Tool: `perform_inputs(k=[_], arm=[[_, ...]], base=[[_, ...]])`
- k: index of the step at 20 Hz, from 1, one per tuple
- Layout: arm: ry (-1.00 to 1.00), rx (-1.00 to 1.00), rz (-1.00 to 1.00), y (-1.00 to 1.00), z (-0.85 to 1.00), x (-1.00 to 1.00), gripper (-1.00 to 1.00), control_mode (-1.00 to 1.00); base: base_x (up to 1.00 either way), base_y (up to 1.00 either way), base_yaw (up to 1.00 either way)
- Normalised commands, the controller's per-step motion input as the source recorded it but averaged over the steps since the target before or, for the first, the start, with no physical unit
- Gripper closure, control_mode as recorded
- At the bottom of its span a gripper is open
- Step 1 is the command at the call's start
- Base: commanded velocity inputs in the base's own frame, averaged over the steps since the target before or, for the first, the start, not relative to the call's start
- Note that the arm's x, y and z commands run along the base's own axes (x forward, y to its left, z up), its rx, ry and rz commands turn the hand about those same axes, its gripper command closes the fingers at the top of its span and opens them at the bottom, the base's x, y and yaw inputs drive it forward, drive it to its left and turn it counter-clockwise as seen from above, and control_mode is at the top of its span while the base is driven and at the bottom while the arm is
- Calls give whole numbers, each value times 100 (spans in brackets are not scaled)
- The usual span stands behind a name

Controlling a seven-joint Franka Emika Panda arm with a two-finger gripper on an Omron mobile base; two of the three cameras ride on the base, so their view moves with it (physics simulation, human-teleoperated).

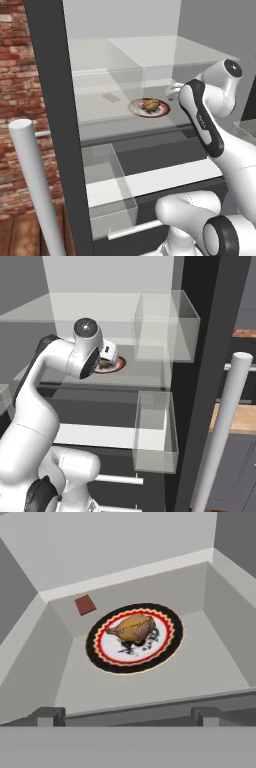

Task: Retrieve the chicken drumstick from the fridge and place it on the saucepan with marinade on the stove.

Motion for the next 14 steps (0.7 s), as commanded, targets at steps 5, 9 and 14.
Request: perform_inputs(k=[5,9,14], arm=[[0,-20,0,43,-11,0,-100,-100],[0,-7,0,9,-6,0,-100,-100],[0,1,-3,1,0,2,-100,-100]], base=[[0,0,0],[0,0,0],[0,0,0]])
